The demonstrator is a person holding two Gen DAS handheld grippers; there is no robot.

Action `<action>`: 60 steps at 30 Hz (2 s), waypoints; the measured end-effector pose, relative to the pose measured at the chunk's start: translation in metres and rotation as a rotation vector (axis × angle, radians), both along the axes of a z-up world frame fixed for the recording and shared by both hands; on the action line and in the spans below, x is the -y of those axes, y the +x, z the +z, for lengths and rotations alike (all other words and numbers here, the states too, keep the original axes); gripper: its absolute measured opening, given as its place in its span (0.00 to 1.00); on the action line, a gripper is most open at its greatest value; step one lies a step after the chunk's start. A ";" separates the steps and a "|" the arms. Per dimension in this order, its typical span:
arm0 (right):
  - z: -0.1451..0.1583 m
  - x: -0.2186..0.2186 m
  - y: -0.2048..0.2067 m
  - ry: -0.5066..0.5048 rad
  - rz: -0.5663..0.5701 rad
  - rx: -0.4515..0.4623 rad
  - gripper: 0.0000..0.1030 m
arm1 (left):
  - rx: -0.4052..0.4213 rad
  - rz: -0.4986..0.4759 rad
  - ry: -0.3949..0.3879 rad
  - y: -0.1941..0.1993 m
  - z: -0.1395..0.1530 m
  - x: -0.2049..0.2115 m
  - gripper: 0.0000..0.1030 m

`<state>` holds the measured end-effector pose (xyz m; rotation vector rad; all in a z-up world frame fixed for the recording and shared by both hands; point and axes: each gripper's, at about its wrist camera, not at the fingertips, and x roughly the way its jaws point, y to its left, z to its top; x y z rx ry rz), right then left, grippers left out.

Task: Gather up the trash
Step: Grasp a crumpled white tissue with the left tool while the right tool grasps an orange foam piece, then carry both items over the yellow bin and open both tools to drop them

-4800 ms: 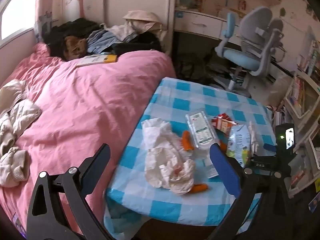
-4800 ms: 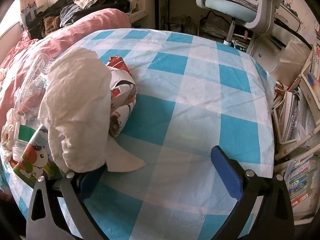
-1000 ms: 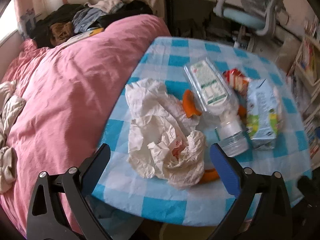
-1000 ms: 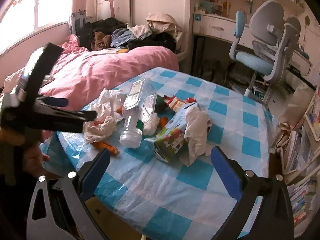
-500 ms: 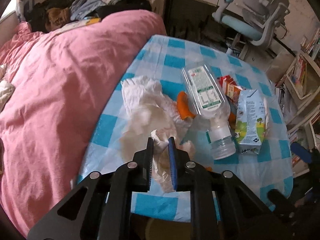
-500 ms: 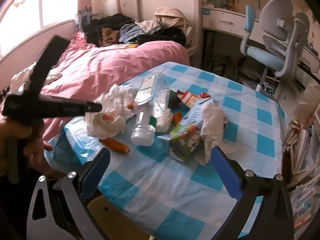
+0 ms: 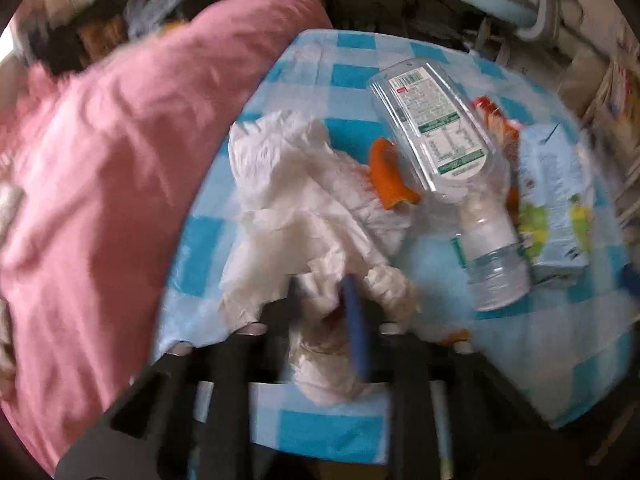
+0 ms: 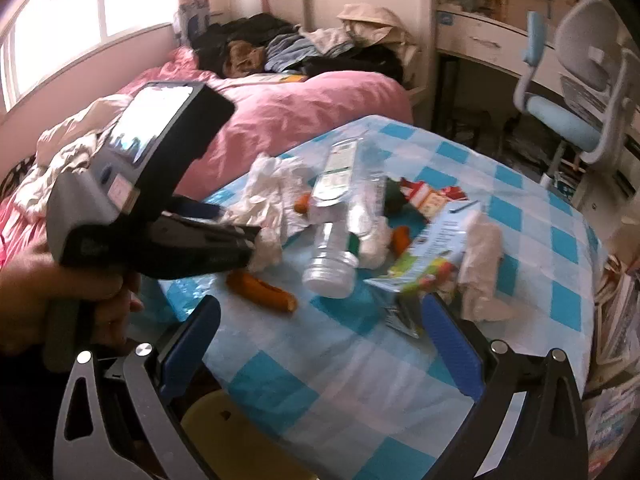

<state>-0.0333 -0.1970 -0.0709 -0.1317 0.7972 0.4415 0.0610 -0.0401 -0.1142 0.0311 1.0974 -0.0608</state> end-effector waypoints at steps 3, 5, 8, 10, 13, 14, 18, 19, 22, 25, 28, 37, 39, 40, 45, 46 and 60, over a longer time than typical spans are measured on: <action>-0.005 -0.010 0.005 0.009 0.034 -0.025 0.94 | 0.070 0.039 -0.072 -0.009 0.022 -0.016 0.14; -0.007 -0.016 0.006 0.023 0.056 -0.038 0.94 | 0.124 0.054 -0.133 -0.017 0.040 -0.026 0.14; -0.009 -0.028 0.008 0.026 0.095 -0.040 0.94 | 0.201 0.059 -0.187 -0.025 0.063 -0.035 0.13; -0.013 -0.037 0.012 0.025 0.118 -0.045 0.94 | 0.232 0.057 -0.197 -0.027 0.072 -0.038 0.13; -0.022 -0.049 0.019 0.000 0.134 -0.067 0.92 | 0.212 0.066 -0.222 -0.023 0.070 -0.044 0.13; -0.025 -0.052 0.021 -0.010 0.136 -0.069 0.91 | 0.199 0.074 -0.257 -0.020 0.070 -0.048 0.13; -0.028 -0.061 0.027 -0.025 0.157 -0.051 0.90 | 0.224 0.073 -0.302 -0.019 0.079 -0.056 0.13; -0.029 -0.064 0.029 -0.036 0.165 -0.045 0.90 | 0.240 0.075 -0.291 -0.020 0.083 -0.057 0.13; -0.030 -0.073 0.029 -0.021 0.224 -0.066 0.79 | 0.246 0.086 -0.308 -0.018 0.085 -0.061 0.13; -0.031 -0.082 0.029 -0.059 0.259 -0.057 0.76 | 0.248 0.085 -0.314 -0.016 0.086 -0.061 0.13; -0.040 -0.082 0.034 -0.104 0.242 -0.083 0.72 | 0.252 0.075 -0.316 -0.015 0.088 -0.059 0.13; -0.045 -0.060 0.045 -0.017 0.198 -0.193 0.20 | 0.259 0.049 -0.320 -0.014 0.093 -0.056 0.13; -0.039 -0.052 0.041 0.027 0.193 -0.195 0.19 | 0.263 0.041 -0.317 -0.016 0.094 -0.054 0.13; -0.036 -0.047 0.039 0.049 0.190 -0.196 0.18 | 0.265 0.037 -0.317 -0.017 0.094 -0.053 0.13; -0.019 -0.017 0.025 0.225 0.165 -0.208 0.17 | 0.276 0.017 -0.312 -0.024 0.095 -0.047 0.13; -0.016 -0.013 0.023 0.259 0.162 -0.212 0.17 | 0.277 0.013 -0.311 -0.025 0.095 -0.046 0.13; -0.003 0.016 -0.036 0.516 0.124 -0.231 0.16 | 0.288 -0.038 -0.313 -0.069 0.092 -0.040 0.13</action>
